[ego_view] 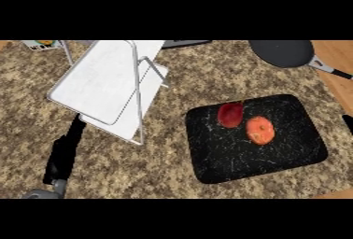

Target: Pick the squash from the tray and place it in the tiered shelf

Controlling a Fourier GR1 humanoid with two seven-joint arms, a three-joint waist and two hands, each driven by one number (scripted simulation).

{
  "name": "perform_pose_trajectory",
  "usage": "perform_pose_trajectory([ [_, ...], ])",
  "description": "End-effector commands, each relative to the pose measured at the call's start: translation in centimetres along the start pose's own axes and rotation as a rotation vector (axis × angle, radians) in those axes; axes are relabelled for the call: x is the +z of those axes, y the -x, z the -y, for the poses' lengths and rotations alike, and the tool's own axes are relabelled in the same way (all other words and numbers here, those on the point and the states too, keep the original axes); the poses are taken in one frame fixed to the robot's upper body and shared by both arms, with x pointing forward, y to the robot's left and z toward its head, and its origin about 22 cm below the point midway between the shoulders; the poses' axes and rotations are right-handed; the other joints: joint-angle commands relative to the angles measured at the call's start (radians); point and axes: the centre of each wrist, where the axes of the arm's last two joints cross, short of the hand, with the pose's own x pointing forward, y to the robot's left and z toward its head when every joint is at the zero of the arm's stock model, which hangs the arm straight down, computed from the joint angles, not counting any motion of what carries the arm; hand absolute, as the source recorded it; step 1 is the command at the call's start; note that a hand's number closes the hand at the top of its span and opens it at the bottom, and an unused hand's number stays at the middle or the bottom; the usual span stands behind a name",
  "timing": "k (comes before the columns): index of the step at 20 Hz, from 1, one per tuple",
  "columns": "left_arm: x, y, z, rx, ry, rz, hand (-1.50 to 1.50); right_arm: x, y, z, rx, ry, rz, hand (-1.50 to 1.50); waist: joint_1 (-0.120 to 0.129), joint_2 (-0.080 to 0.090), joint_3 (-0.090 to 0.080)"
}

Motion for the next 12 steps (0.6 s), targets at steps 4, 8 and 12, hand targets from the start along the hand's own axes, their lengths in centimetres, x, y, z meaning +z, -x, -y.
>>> perform_pose_trajectory([
  [4,1.3,0.8,0.7,0.053,0.159,-0.046,0.00,8.6,6.6,0.0,-0.118,0.391,-0.226,-1.50,0.091,-0.017,0.004],
  [8,1.0,-0.2,0.0,0.028,0.216,-0.030,0.00,13.9,3.9,-0.8,-0.093,0.298,-0.128,-1.50,0.143,-0.009,0.004],
  [12,-0.7,-2.2,-0.6,0.032,0.237,-0.007,0.00,14.3,0.1,-1.0,-0.044,0.184,-0.165,-1.50,0.175,0.000,0.002],
])
